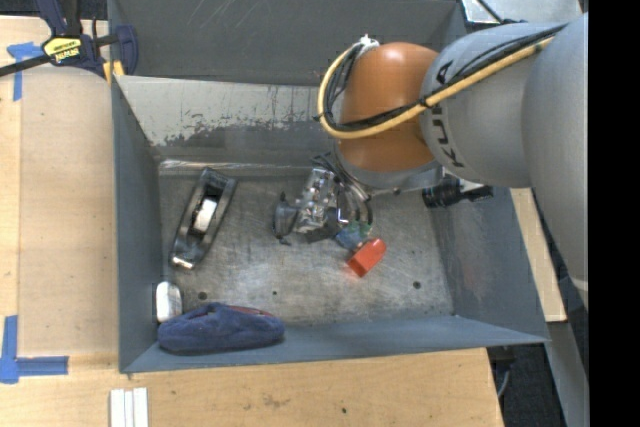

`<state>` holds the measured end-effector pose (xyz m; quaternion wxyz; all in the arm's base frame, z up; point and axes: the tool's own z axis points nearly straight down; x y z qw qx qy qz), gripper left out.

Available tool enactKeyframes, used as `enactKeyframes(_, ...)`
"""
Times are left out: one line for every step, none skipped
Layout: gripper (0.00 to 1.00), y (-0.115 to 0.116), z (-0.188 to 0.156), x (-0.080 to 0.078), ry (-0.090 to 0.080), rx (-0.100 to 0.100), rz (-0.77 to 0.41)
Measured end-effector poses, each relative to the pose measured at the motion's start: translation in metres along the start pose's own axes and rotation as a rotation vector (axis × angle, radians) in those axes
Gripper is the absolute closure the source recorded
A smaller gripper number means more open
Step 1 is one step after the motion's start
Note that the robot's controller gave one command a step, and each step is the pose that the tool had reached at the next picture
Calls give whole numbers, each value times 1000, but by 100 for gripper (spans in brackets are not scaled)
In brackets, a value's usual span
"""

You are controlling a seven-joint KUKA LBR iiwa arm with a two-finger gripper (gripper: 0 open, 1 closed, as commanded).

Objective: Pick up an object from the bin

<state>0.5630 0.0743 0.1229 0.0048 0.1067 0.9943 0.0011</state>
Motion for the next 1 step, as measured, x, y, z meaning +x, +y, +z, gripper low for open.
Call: enactKeyframes(100, 0, -16, -2, 0, 0, 1)
